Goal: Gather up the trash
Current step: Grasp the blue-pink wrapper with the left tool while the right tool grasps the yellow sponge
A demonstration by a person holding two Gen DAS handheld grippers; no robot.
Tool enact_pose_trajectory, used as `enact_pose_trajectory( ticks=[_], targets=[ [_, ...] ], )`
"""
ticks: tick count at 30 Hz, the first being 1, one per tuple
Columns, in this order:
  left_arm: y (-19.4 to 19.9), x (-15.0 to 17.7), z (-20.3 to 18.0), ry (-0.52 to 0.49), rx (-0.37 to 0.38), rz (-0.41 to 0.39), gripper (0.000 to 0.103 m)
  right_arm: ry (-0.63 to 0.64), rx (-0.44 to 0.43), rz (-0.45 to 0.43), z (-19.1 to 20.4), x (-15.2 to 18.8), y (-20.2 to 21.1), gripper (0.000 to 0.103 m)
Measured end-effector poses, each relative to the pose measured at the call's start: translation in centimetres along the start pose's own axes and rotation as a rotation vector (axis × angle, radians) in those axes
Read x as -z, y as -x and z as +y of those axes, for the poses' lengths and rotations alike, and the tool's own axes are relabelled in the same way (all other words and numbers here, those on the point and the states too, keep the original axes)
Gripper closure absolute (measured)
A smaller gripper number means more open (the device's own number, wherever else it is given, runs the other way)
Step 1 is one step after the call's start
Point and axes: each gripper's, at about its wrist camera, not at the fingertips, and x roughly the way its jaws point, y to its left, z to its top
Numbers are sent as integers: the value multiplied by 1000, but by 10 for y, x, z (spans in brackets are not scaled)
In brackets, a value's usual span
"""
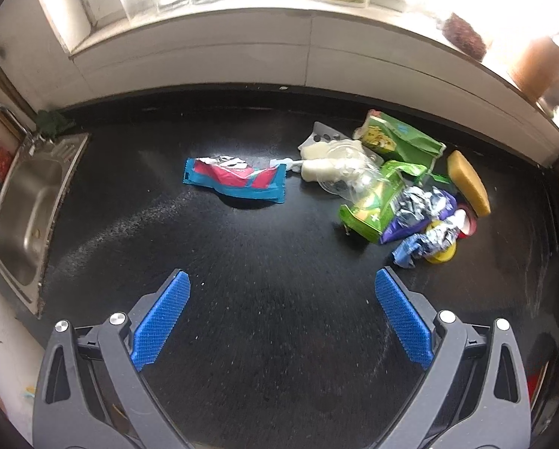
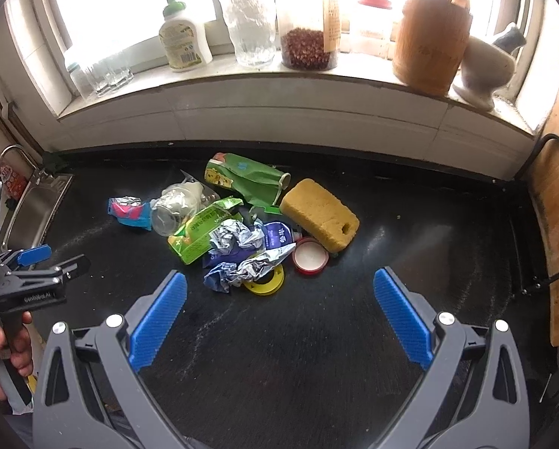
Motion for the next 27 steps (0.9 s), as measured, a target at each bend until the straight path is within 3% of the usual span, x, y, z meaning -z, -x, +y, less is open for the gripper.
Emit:
enact_pose_trajectory(
  ticks=[11,18,20,24,27],
  targets=[
    [-108,-56,44,299,36,61,6,63,21,79,-26,-23,-97,6],
    [-170,-74,65,420,5,103,9,193,29,140,-36,-42,-165,6],
    [-177,-77,68,433,-3,87,20,204,15,173,-39,-43,-178,13],
    [-175,-79,69,416,13,62,73,223,-13,193,-42,-42,-185,38],
    [-172,-73,69,408,32,63,86,270,-2,187,-39,-38,-182,53]
  ],
)
